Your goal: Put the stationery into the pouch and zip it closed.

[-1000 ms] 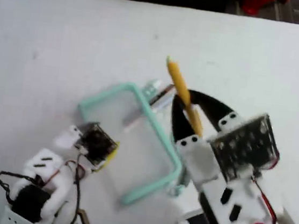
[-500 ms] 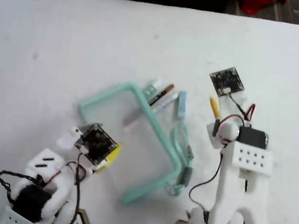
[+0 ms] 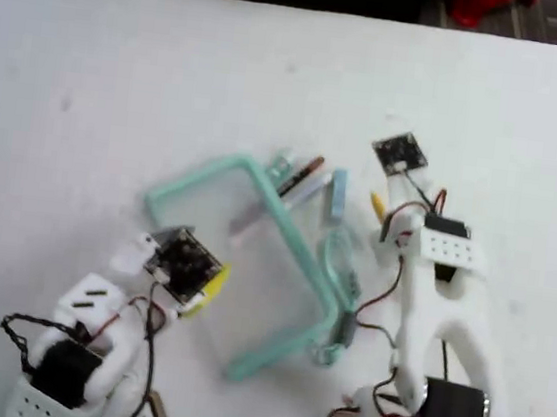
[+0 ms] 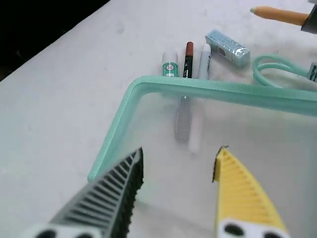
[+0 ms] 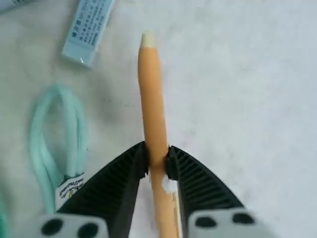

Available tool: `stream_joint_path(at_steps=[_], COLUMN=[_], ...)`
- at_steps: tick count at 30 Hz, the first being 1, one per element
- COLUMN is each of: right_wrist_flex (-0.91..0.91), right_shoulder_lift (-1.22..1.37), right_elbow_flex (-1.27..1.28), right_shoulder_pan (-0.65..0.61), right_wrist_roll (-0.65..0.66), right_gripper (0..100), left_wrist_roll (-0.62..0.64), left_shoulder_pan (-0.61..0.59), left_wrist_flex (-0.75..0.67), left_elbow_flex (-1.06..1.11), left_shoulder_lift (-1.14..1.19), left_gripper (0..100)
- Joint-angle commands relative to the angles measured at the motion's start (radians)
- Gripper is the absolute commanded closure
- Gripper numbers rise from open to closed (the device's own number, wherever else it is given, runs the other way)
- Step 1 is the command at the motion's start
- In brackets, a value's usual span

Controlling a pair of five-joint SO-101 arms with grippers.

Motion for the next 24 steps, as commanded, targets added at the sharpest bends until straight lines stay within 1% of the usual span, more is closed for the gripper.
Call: stream_joint_path(at_steps=[1, 3, 5, 8, 11, 13, 18, 21, 24], right_wrist_flex=[-0.016, -0.004, 0.048, 0.191, 0.380, 0.458, 0.595, 0.625, 0.641], right_shoulder_lift=[-0.004, -0.004, -0.004, -0.019, -0.091, -0.171, -0.447, -0.639, -0.799], right_elbow_flex=[-0.011, -0.023, -0.048, -0.135, -0.226, -0.226, -0.084, 0.038, 0.163], right_shoulder_pan=[-0.025, -0.038, -0.054, -0.059, -0.061, -0.087, -0.183, -0.226, -0.249], right_wrist_roll=[0.011, 0.051, 0.104, 0.129, 0.135, 0.143, 0.256, 0.302, 0.407], right_gripper=[76.6, 71.5, 71.4, 74.9, 82.2, 82.7, 79.4, 79.4, 79.6], left_wrist_roll=[0.012, 0.012, 0.012, 0.012, 0.012, 0.012, 0.012, 0.012, 0.012], left_shoulder_pan=[-0.004, -0.002, -0.002, -0.004, -0.005, -0.005, -0.005, -0.005, -0.005], left_wrist_flex=[-0.025, -0.025, -0.025, -0.025, -0.025, -0.025, -0.025, -0.025, -0.025], left_elbow_flex=[-0.005, -0.003, -0.003, -0.003, -0.003, -0.003, -0.003, -0.003, -0.003], left_shoulder_lift=[-0.001, -0.001, -0.001, -0.001, -0.001, -0.001, -0.001, -0.001, -0.001], left_gripper=[76, 76, 76, 76, 75, 75, 75, 75, 75])
